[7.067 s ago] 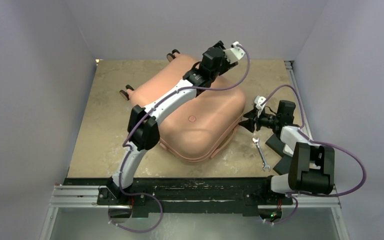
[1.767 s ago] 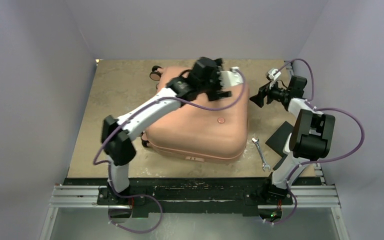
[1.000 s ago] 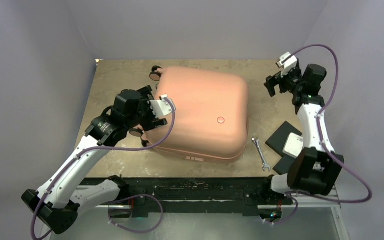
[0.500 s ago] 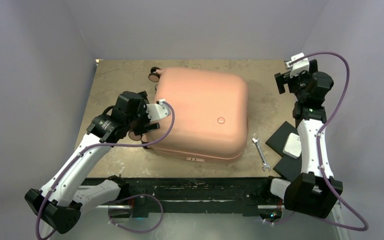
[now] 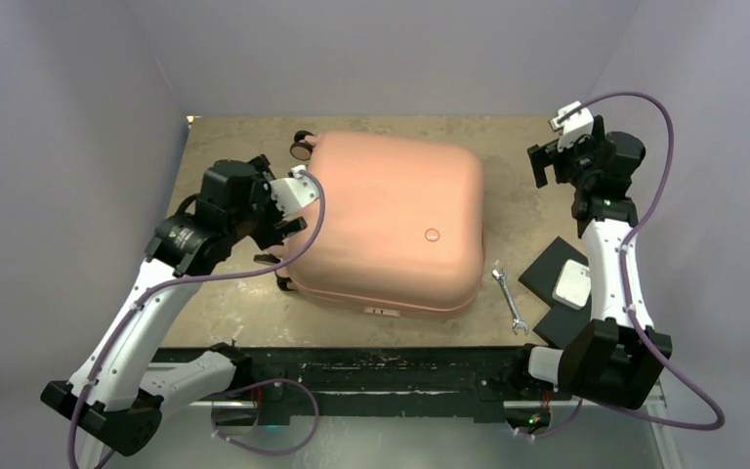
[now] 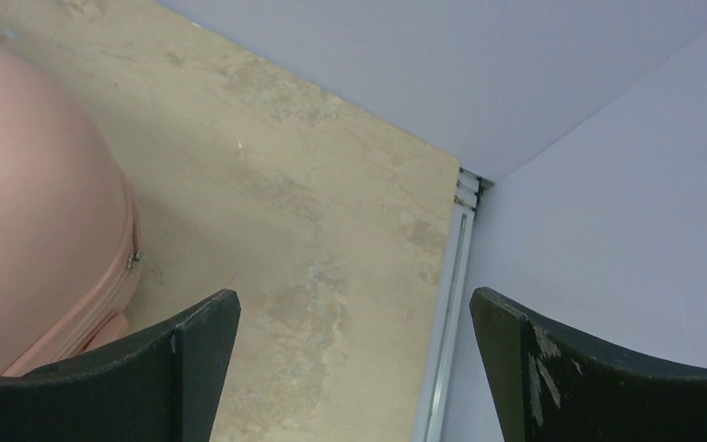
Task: Pack the luggage
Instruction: Zip the luggage at the center of the board.
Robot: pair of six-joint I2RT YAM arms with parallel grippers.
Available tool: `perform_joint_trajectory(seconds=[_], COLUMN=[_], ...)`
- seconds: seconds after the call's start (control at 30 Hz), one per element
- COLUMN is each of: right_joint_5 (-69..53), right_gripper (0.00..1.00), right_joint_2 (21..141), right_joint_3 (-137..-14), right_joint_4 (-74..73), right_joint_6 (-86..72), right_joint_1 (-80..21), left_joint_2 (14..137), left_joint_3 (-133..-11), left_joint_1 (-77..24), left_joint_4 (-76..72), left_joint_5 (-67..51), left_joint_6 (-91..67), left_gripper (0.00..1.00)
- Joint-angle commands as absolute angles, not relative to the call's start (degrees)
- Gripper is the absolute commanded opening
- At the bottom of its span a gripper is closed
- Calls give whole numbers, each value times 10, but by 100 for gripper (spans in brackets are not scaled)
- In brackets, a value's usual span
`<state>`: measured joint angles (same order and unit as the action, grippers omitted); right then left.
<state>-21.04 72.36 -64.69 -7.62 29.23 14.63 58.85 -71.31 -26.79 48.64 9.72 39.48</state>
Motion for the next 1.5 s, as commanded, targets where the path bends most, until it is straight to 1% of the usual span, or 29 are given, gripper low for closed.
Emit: perform_joint_trajectory(seconds=[0.0, 0.1, 0.17, 0.3, 0.37, 0.57, 0.7, 0.8, 0.87, 0.93, 1.0, 1.07, 1.13, 1.33, 1.37, 1.47], right_joint_5=[-253, -300, -329, -357, -363, -390, -397, -396, -397, -406, -422, -441, -453, -428, -412, -331], right_gripper=[99, 99, 99, 99, 99, 99, 99, 99, 99, 99, 99, 99, 99, 99, 99, 99], right_joint_2=[704, 702, 695, 685, 685, 686, 684, 687, 692, 698, 703, 708, 710, 736, 745, 780], right_joint_3=[-646, -644, -638, -632, -633, -631, -627, -624, -625, -625, -627, -630, -632, -634, -636, -638], right_joint_4=[-59, -76, -77, -60, -52, -46, -50, -49, -49, -48, -46, -46, -41, 13, 30, 91], right_joint_6=[280, 309, 322, 319, 310, 295, 302, 308, 309, 309, 303, 298, 293, 263, 249, 182], right_joint_1=[145, 144, 145, 145, 144, 145, 144, 145, 145, 145, 145, 144, 145, 145, 145, 145], left_joint_2=[571, 562, 557, 551, 548, 555, 562, 559, 555, 558, 573, 601, 626, 741, 767, 832], left_joint_3=[-793, -769, -731, -656, -623, -521, -506, -515, -521, -516, -500, -494, -500, -550, -566, -620], left_joint_1=[-266, -266, -266, -266, -266, -266, -266, -265, -265, -265, -263, -244, -199, -51, -25, 0], left_joint_4=[620, 712, 747, 755, 710, 438, 350, 324, 311, 278, 230, 191, 161, 67, 58, 60], left_joint_5=[-70, -131, -135, -119, -91, 67, 84, 87, 94, 125, 178, 210, 203, 169, 160, 136], left_joint_6=[420, 470, 494, 511, 500, 434, 415, 401, 393, 386, 384, 383, 381, 350, 337, 299], left_gripper=[94, 94, 94, 94, 94, 92, 89, 83, 77, 69, 64, 58, 54, 54, 54, 54])
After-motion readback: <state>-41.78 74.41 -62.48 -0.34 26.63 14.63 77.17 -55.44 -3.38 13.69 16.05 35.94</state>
